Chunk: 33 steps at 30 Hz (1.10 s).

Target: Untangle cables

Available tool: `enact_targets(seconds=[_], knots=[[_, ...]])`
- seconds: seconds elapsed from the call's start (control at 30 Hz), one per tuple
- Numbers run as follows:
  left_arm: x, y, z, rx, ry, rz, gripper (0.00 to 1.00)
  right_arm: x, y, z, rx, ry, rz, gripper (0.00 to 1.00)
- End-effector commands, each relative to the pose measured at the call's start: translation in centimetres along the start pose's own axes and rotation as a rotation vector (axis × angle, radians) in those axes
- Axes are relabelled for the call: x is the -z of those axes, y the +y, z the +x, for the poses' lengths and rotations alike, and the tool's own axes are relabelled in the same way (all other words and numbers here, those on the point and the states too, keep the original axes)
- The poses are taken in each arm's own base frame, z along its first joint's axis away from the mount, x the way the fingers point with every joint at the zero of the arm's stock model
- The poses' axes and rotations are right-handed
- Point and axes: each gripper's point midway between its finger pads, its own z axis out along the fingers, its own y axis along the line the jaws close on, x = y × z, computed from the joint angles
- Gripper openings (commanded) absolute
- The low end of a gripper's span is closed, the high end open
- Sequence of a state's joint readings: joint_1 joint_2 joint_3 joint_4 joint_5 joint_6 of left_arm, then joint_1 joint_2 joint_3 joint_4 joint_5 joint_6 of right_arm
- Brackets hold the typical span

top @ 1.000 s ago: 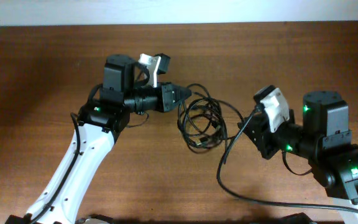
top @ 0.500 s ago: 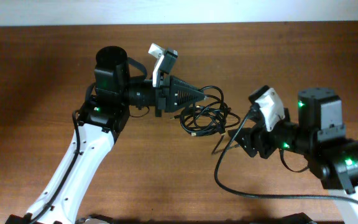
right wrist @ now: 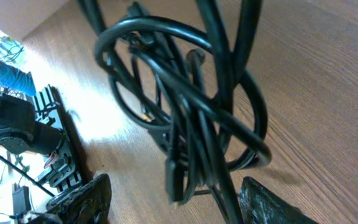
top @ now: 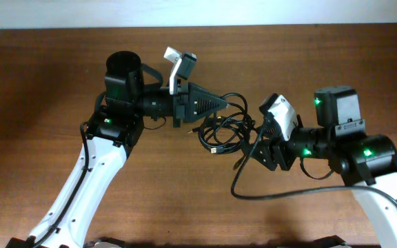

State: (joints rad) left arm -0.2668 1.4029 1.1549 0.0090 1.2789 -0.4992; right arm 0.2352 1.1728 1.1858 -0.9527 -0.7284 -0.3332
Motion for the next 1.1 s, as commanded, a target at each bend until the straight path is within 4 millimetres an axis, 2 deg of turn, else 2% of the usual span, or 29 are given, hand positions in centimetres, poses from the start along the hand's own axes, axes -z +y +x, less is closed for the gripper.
enact_targets(seconds=[0.0,0.1,0.27,0.47,0.5,0.53,0.57,0.67,0.87,0.97,1.07], knots=[[-0.4,-0.8,-0.2,0.003,0.003,0.014,0.00,-0.8,-0.5,-0.4,0.004,-0.001,-0.026,0.65],[-0.9,-1.2,-0.1,-0.009,0.013,0.030,0.00,-1.4,-0.8,-0.8,0.007,-0.012,-0.047,0.61],[-1.0,-1.3,0.0,-0.012,0.014,0.033,0.00,-1.6,-1.0,-1.3,0.020,-0.025,-0.044,0.36],[-1.9,-2.0,0.5,-0.010,0.036,0.058,0.00,-1.6,-1.3,-1.8,0.039,-0.044,-0.034,0.30],[-2.0,-2.1,0.6,-0.011,0.040,0.061,0.00,-1.6,-1.3,-1.8,0.040,-0.045,-0.034,0.24],[-2.0,-2.1,0.6,-0.011,0.039,0.061,0.00,-1.6,-1.3,-1.8,0.039,-0.043,-0.034,0.13],[-2.0,-2.1,0.6,-0.011,0.038,0.059,0.00,-1.6,-1.3,-1.7,0.036,-0.041,-0.035,0.07],[-2.1,-1.7,0.4,-0.011,0.026,0.038,0.00,-1.7,-1.2,-1.2,0.018,-0.023,-0.042,0.04],[-1.4,0.5,-0.8,0.007,-0.039,-0.076,0.00,-1.5,-0.5,0.3,-0.031,0.034,-0.064,0.04],[0.2,3.8,-1.0,0.100,-0.090,-0.229,0.00,-1.1,1.4,0.9,0.025,0.039,-0.146,0.04],[2.0,6.3,-0.4,0.197,-0.112,-0.338,0.00,-0.3,2.6,0.6,0.059,0.008,-0.181,0.04]])
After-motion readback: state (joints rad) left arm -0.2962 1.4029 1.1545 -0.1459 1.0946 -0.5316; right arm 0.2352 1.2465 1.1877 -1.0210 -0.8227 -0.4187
